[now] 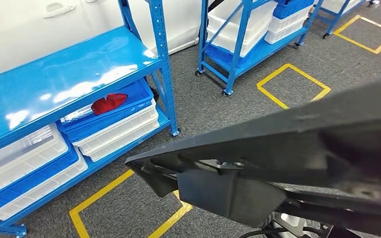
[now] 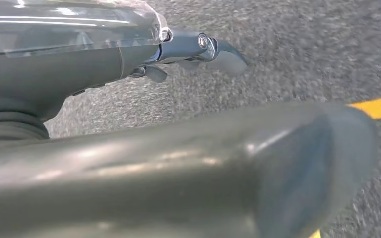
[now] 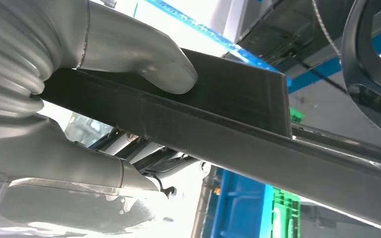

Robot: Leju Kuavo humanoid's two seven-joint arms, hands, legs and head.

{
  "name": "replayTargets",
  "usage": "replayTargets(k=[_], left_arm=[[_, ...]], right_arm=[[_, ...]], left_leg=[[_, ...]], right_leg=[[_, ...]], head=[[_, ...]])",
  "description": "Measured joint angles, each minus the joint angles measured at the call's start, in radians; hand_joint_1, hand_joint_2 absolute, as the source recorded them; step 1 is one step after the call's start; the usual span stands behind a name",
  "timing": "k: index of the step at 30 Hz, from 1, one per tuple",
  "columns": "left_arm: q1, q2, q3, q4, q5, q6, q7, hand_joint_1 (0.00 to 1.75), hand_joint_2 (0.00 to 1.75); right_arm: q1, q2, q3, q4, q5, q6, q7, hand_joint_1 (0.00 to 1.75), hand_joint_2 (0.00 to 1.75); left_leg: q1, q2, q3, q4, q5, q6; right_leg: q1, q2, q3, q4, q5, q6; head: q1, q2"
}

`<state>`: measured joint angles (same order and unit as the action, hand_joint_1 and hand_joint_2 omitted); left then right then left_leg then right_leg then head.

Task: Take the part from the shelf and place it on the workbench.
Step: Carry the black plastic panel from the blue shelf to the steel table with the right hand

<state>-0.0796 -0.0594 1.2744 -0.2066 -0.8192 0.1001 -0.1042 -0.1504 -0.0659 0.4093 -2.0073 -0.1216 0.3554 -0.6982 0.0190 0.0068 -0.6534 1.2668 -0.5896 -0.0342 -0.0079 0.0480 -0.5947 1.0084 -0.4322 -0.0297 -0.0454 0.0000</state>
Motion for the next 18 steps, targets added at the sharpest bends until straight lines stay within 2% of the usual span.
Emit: replayTargets(k=[1,3,4,5,7,8,9,11,12,13,14,15,16,18], left_arm=[[0.0,0.002,0.002,0.0,-0.001,-0.001,-0.003,0.0,0.0],[0.0,0.008,0.006,-0.001,-0.002,-0.004,-0.004,0.0,0.0],[0.0,0.011,0.007,-0.001,-0.003,-0.005,-0.002,0.0,0.0],[0.0,0.014,0.009,-0.002,-0.003,-0.005,0.001,0.0,0.0],[-0.003,0.017,0.011,-0.002,-0.001,-0.007,0.003,0.0,0.0],[-0.006,0.019,0.011,-0.002,0.002,-0.01,-0.001,0.0,0.0],[-0.008,0.02,0.012,-0.002,0.005,-0.014,-0.007,0.0,0.0],[-0.008,0.022,0.015,-0.003,0.011,-0.018,-0.015,0.0,0.0],[-0.005,0.023,0.018,-0.003,0.014,-0.015,-0.015,0.0,0.0],[-0.003,0.025,0.022,-0.003,0.017,-0.013,-0.013,0.0,0.0],[-0.003,0.025,0.025,-0.003,0.019,-0.01,-0.012,0.0,0.0],[-0.003,0.026,0.029,-0.003,0.021,-0.009,-0.012,0.0,0.0],[-0.004,0.026,0.031,-0.003,0.021,-0.008,-0.012,0.0,0.0],[-0.006,0.026,0.033,-0.003,0.02,-0.005,-0.012,0.0,0.0]], right_arm=[[0.005,0.001,-0.004,0.0,-0.001,0.004,0.0,1.5,1.75],[0.011,0.001,-0.013,0.0,-0.005,0.01,0.0,1.5,1.75],[0.013,0.002,-0.018,0.0,-0.009,0.014,0.0,1.5,1.75],[0.014,0.002,-0.023,0.0,-0.014,0.019,0.0,1.5,1.75],[0.016,0.002,-0.034,0.0,-0.026,0.034,0.0,1.5,1.75],[0.015,0.002,-0.041,0.001,-0.033,0.043,0.0,1.5,1.75],[0.014,0.002,-0.047,0.002,-0.039,0.052,0.0,1.5,1.75],[0.01,0.006,-0.06,0.007,-0.049,0.071,0.0,1.5,1.75],[0.01,0.009,-0.065,0.011,-0.054,0.081,0.0,1.5,1.75],[0.01,0.012,-0.069,0.017,-0.06,0.089,0.001,1.5,1.75],[0.011,0.014,-0.074,0.023,-0.066,0.095,0.001,1.5,1.75],[0.011,0.017,-0.078,0.029,-0.072,0.101,0.001,1.5,1.75],[0.011,0.021,-0.082,0.035,-0.076,0.105,0.001,1.5,1.75],[0.011,0.028,-0.089,0.043,-0.078,0.111,0.001,1.5,1.75]], left_leg=[[0.001,-0.007,0.025,-0.058,0.038,0.001],[0.007,-0.049,0.083,-0.19,0.096,0.005],[0.008,-0.067,0.1,-0.23,0.107,0.008],[0.007,-0.077,0.106,-0.245,0.107,0.011],[0.005,-0.06,0.108,-0.249,0.109,0.022],[0.005,-0.049,0.109,-0.252,0.112,0.03],[0.006,-0.038,0.11,-0.255,0.115,0.037],[0.003,-0.012,0.109,-0.259,0.118,0.048],[0.001,0.002,0.108,-0.259,0.118,0.05],[-0.001,0.016,0.108,-0.259,0.117,0.051],[-0.003,0.029,0.108,-0.259,0.116,0.052],[-0.004,0.041,0.108,-0.258,0.115,0.051],[-0.005,0.052,0.11,-0.258,0.114,0.051],[-0.009,0.071,0.114,-0.259,0.111,0.047]], right_leg=[[0.0,0.013,0.001,0.002,0.0,0.002],[0.0,0.039,-0.003,0.011,-0.002,0.009],[0.0,0.05,-0.007,0.015,-0.002,0.015],[0.0,0.062,-0.011,0.017,-0.001,0.022],[-0.001,0.08,-0.018,0.016,0.004,0.036],[-0.001,0.069,-0.022,0.022,0.0,0.041],[0.0,0.047,-0.032,0.043,-0.014,0.046],[0.001,-0.012,-0.08,0.148,-0.073,0.052],[0.0,-0.028,-0.112,0.217,-0.105,0.054],[0.0,-0.036,-0.138,0.274,-0.125,0.056],[-0.001,-0.04,-0.149,0.3,-0.128,0.056],[-0.001,-0.044,-0.14,0.287,-0.113,0.054],[0.0,-0.052,-0.109,0.233,-0.083,0.05],[0.007,-0.091,-0.032,0.089,-0.033,0.036]], head=[[0.0,0.0],[0.0,0.0],[0.0,0.0],[0.0,0.0],[0.0,0.0],[0.0,0.0],[0.0,0.0],[0.0,0.0],[0.0,0.0],[0.0,0.0],[0.0,0.0],[0.0,0.0],[0.0,0.0],[0.0,0.0]])
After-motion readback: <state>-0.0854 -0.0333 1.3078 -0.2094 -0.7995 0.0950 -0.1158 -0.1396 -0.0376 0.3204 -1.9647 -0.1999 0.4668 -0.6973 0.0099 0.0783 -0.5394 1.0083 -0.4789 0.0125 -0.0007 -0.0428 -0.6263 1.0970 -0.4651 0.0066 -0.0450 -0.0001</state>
